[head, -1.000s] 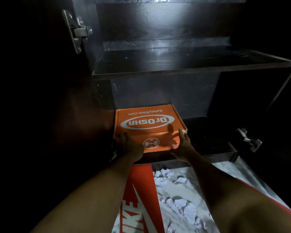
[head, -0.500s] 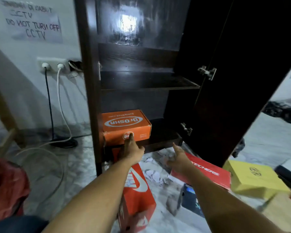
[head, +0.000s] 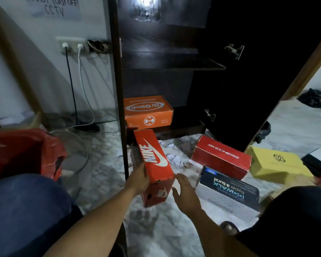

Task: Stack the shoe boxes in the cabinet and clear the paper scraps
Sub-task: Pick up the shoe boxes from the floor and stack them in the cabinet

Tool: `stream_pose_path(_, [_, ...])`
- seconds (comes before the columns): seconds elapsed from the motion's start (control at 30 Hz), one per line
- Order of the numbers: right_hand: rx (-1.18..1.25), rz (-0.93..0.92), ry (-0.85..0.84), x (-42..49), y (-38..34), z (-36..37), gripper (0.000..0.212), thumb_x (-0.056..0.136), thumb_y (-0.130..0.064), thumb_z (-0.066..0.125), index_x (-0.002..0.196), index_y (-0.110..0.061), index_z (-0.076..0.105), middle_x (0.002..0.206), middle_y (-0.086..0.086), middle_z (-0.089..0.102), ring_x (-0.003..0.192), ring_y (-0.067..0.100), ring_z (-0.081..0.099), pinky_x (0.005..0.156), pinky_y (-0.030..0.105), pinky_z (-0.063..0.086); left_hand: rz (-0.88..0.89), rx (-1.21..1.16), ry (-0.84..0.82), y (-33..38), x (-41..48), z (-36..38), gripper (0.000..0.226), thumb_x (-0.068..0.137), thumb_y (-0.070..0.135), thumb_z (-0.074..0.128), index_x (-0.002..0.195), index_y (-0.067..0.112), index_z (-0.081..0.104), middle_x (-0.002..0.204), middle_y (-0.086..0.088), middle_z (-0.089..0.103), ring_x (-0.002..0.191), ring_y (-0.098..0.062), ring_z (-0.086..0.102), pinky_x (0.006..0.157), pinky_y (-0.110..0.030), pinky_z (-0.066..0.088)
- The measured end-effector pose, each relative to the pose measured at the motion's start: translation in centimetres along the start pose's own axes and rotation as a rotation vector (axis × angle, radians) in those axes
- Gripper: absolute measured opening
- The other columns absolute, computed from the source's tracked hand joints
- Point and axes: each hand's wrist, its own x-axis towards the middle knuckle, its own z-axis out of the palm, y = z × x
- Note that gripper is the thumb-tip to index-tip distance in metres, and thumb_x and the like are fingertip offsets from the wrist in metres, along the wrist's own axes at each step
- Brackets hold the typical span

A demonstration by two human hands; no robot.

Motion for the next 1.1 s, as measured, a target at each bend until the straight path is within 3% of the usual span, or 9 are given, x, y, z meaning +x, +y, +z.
stream_pose_path(0.17, [-0.061, -0.152, 0.046, 0.3, 1.8, 3.2, 0.053, 0.095, -0.027, 0.051, 0.147, -0.028, 0.041, 0.157, -0.004, 0.035, 0.140, 0.017, 0.040, 0.108, 0.027, 0.038, 0.025, 0.011, 0.031, 2.4, -1.1, 0.0, 0.048, 0.084, 0.049, 0.036, 0.130, 0.049, 0.049, 0.134, 0.010, 0.062, 0.120, -0.016, 0.062, 0.102, -0.043, 0.050])
stream_pose_path(0.37, [0.151, -0.015, 0.143, 1.5, 4.1, 2.7, 0.061, 0.093, -0.053, 0.055, 0.146, -0.029, 0.039, 0.156, -0.011, 0.034, 0.142, 0.005, 0.033, 0.111, 0.028, 0.037, 0.080, 0.129, 0.012, 3.7, 0.2, 2.0, 0.056, 0.094, 0.025, 0.038, 0.148, 0.038, 0.035, 0.137, 0.006, 0.059, 0.124, -0.019, 0.058, 0.100, -0.044, 0.049])
stream_pose_path(0.53, [0.450, 0.276, 0.276, 3.9, 5.5, 2.0, 0.053, 0.085, -0.051, 0.071, 0.127, -0.030, 0.048, 0.110, -0.023, 0.058, 0.109, 0.003, 0.059, 0.088, 0.023, 0.047, 0.053, 0.258, -0.077, 0.9, 4.1, 4.6, 0.045, 0.098, 0.016, 0.049, 0.142, 0.018, 0.052, 0.141, -0.007, 0.056, 0.132, -0.027, 0.051, 0.112, -0.039, 0.040])
stream_pose_path(0.63, [0.524, 0.395, 0.216, 4.8, 6.1, 2.8, 0.047, 0.091, -0.042, 0.067, 0.132, -0.026, 0.049, 0.105, -0.016, 0.062, 0.105, 0.013, 0.063, 0.074, 0.010, 0.043, 0.012, 0.399, -0.104, -0.6, 4.4, 5.4, 0.044, 0.099, 0.031, 0.051, 0.142, 0.025, 0.052, 0.149, -0.001, 0.048, 0.138, -0.029, 0.043, 0.115, -0.046, 0.035])
stream_pose_path(0.73, [0.508, 0.492, 0.204, 4.7, 7.3, 4.1, 0.052, 0.096, -0.038, 0.060, 0.143, -0.023, 0.044, 0.104, -0.011, 0.062, 0.101, 0.012, 0.060, 0.081, 0.022, 0.044, 0.000, 0.515, -0.090, -1.1, 4.2, 6.0, 0.051, 0.097, 0.044, 0.053, 0.146, 0.032, 0.045, 0.156, 0.006, 0.038, 0.144, -0.027, 0.031, 0.116, -0.050, 0.030])
stream_pose_path(0.87, [0.564, 0.628, 0.154, 4.1, 9.7, 6.0, 0.070, 0.080, -0.068, 0.056, 0.131, -0.021, 0.055, 0.103, 0.002, 0.072, 0.095, 0.029, 0.067, 0.088, 0.043, 0.053, -0.049, 0.467, -0.016, -1.6, 3.7, 6.7, 0.069, 0.088, 0.054, 0.064, 0.149, 0.031, 0.040, 0.158, -0.001, 0.034, 0.146, -0.031, 0.027, 0.115, -0.051, 0.031])
stream_pose_path(0.93, [0.658, 0.711, 0.149, 4.0, 9.7, 6.0, 0.072, 0.070, -0.076, 0.061, 0.121, -0.025, 0.057, 0.090, -0.001, 0.069, 0.073, 0.020, 0.062, 0.068, 0.037, 0.054, -0.072, 0.445, 0.015, -1.8, 3.5, 6.9, 0.072, 0.085, 0.056, 0.067, 0.147, 0.028, 0.044, 0.155, -0.001, 0.038, 0.144, -0.031, 0.029, 0.112, -0.052, 0.037])
stream_pose_path(1.0, [0.814, 0.857, 0.191, 4.1, 9.3, 5.9, 0.061, 0.077, -0.064, 0.071, 0.112, -0.020, 0.050, 0.080, 0.003, 0.061, 0.062, 0.017, 0.054, 0.049, 0.027, 0.044, -0.102, 0.426, 0.053, -1.7, 3.1, 7.0, 0.071, 0.081, 0.057, 0.071, 0.140, 0.021, 0.053, 0.149, -0.002, 0.046, 0.140, -0.029, 0.034, 0.110, -0.050, 0.042])
stream_pose_path(1.1, [0.839, 0.872, 0.361, 4.2, 8.7, 6.1, 0.051, 0.085, -0.051, 0.071, 0.111, -0.016, 0.044, 0.093, 0.011, 0.069, 0.072, 0.025, 0.068, 0.061, 0.036, 0.055, -0.076, 0.403, 0.060, -1.3, 1.6, 7.5, 0.057, 0.084, 0.052, 0.068, 0.129, 0.019, 0.060, 0.137, -0.002, 0.053, 0.130, -0.026, 0.044, 0.104, -0.041, 0.046])
